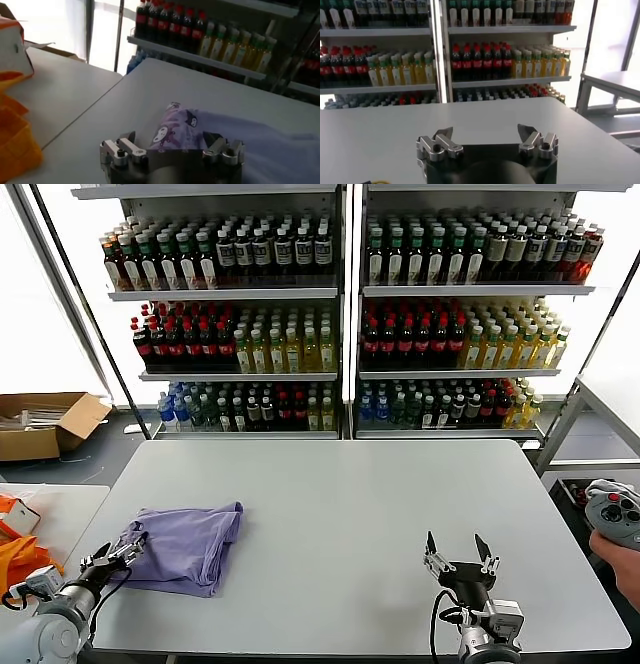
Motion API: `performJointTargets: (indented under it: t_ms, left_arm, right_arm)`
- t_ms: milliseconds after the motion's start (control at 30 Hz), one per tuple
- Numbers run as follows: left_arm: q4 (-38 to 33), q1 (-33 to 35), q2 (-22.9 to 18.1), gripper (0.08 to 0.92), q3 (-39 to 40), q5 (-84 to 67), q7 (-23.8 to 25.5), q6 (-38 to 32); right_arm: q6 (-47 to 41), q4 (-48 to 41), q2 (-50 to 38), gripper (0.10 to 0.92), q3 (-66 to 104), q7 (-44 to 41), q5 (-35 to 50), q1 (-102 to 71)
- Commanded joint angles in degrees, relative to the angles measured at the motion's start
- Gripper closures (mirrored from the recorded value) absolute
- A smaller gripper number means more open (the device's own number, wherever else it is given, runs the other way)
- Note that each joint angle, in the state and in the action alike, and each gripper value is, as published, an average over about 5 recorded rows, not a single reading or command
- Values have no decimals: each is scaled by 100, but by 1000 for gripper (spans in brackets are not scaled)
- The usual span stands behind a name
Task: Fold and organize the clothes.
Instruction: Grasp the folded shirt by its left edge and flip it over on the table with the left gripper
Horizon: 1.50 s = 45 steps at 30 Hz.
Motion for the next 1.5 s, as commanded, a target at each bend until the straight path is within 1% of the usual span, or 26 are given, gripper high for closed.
performJointTargets:
  t_ms: [33, 133, 633, 767, 867, 1033, 1167, 1333, 1500]
  left_arm:
    - [69, -14, 4, 193, 11, -96, 85, 16]
    - [96, -18, 8, 259, 13, -87, 89, 13]
    - [113, 26, -2, 692, 25, 20, 85, 6]
    - [47, 93, -24, 812, -26, 49, 87, -136]
    - [-17, 133, -13, 872, -112, 54, 77, -307]
    - [-158, 208, 73, 881, -363, 94, 26, -500]
    - [-341, 254, 270, 881, -771, 114, -135, -555]
    - [-649, 276, 797, 881, -1631, 167, -315, -490]
    - [-859, 377, 1373, 881, -2493, 225, -371, -422]
  right_arm:
    - [3, -2, 7, 203, -10, -1, -7, -4]
    - [5, -6, 11, 203, -22, -4, -11, -3]
    - [6, -25, 6, 203, -19, -17, -22, 19]
    - [4, -47, 6, 203, -20, -12, -18, 46]
    - [-1, -71, -4, 203, -15, -7, -13, 89]
    - [-8, -127, -32, 203, 0, 1, 16, 162]
    - [-5, -157, -62, 203, -13, 1, 54, 206]
    - [-6, -224, -83, 203, -52, 5, 106, 297]
    - [-1, -312, -88, 203, -109, 3, 141, 371]
